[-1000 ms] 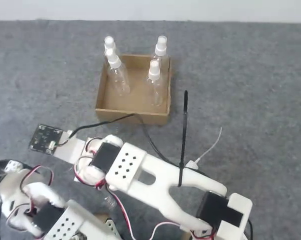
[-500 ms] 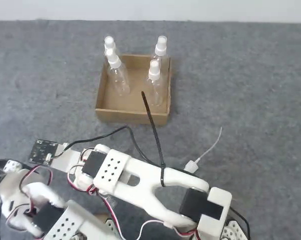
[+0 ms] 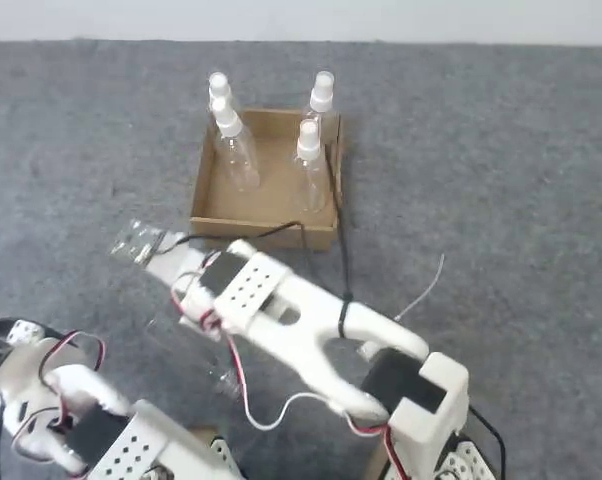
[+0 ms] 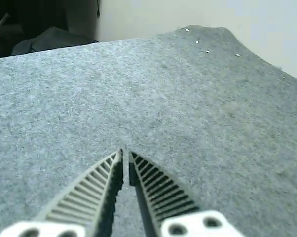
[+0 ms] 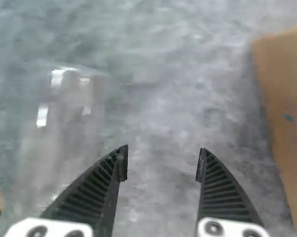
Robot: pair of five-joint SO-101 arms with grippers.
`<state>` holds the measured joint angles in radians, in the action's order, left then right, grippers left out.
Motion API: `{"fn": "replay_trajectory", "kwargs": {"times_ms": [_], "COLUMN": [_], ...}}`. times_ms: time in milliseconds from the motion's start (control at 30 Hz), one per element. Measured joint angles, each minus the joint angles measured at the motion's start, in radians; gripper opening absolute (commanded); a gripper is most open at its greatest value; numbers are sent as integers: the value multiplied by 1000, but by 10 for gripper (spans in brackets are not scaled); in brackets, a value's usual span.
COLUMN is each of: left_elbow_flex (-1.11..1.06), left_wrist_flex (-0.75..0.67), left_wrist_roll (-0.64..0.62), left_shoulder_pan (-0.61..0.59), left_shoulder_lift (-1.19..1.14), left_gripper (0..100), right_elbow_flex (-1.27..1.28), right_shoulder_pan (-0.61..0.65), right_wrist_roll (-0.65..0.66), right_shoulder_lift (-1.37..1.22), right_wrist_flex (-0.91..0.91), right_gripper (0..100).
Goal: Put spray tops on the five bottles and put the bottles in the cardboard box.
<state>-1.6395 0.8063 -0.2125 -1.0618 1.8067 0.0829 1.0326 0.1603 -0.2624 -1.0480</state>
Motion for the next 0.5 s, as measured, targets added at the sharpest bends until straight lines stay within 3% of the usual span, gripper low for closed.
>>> {"fn": "replay_trajectory", "kwargs": {"times_ms": [333, 500], "left_elbow_flex": [0, 0], "left_wrist_flex": [0, 0], "left_wrist_roll": [0, 0], "left_shoulder_pan": [0, 0], "left_shoulder_lift": [0, 0], "left_gripper": [12, 12], "right_elbow_flex": [0, -8], "right_shoulder_pan": [-55, -23], "right_wrist_roll": [0, 0], "right_shoulder_lift": [0, 25], "right_wrist_flex": [-3, -114], "right_gripper": [170, 171]}}
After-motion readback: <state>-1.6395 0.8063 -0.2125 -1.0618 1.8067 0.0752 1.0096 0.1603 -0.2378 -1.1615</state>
